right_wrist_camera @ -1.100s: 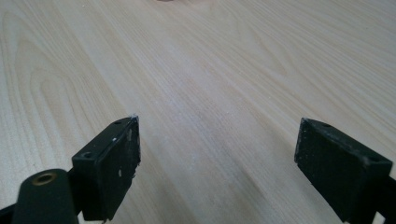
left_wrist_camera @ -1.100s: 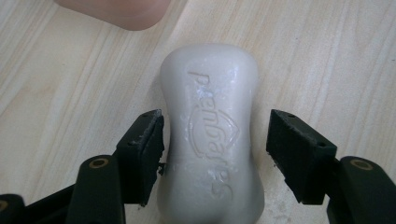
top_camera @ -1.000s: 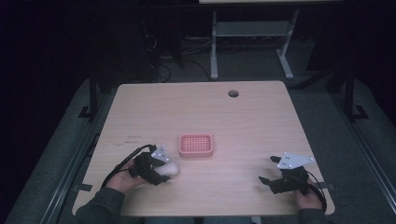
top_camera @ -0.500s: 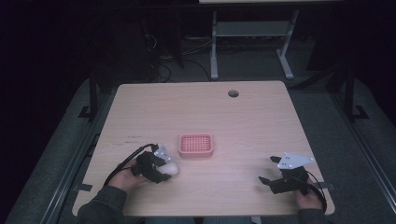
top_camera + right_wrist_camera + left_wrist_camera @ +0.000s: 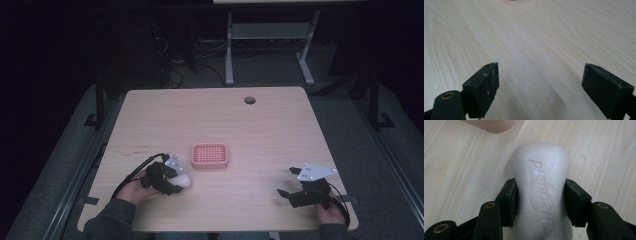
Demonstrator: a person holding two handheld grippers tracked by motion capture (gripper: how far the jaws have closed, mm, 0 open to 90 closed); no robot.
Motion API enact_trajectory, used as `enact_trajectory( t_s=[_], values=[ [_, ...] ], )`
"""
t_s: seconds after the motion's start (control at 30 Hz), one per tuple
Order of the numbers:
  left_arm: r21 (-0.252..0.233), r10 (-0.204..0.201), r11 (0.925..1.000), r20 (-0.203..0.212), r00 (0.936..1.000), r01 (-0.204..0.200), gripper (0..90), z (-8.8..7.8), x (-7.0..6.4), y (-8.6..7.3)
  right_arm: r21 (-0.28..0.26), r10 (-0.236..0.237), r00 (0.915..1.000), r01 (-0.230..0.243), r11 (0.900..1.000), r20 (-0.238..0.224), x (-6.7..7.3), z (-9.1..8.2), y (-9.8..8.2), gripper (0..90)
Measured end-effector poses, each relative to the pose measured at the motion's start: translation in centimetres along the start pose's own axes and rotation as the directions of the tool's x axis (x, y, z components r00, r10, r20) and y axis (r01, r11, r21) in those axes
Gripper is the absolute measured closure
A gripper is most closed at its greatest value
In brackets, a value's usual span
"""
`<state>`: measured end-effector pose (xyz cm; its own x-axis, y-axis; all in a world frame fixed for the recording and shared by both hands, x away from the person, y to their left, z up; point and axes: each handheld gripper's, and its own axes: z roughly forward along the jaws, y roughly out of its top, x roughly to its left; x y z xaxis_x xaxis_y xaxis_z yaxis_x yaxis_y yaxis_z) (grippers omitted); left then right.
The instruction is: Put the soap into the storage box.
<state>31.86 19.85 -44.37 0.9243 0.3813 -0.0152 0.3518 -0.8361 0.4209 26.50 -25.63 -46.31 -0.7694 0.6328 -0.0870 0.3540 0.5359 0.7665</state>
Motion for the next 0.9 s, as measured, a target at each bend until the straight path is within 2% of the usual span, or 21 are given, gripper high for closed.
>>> enact_trajectory(
  t_s=[0.47, 0.6, 0.9],
  values=[
    [-0.009, 0.012, 0.9999, 0.006, 0.9999, -0.012, 49.4, -0.4, -0.2, -0.1, -0.005, 0.009, 1.0, -0.009, 1.0, -0.001, 0.0, -0.2, 0.0, 13.6],
    [-0.015, 0.009, 0.9999, 0.0, 1.0, -0.009, 49.4, -0.7, -0.3, -0.1, -0.01, 0.011, 0.9999, -0.011, 1.0, 0.002, 0.0, -0.2, 0.0, 13.6],
    [-0.004, 0.032, 0.9995, -0.023, 0.9992, -0.032, 49.4, -1.2, -0.6, 0.2, -0.012, 0.008, 1.0, -0.008, 1.0, 0.004, 0.0, -0.3, -0.1, 13.6]
  ],
)
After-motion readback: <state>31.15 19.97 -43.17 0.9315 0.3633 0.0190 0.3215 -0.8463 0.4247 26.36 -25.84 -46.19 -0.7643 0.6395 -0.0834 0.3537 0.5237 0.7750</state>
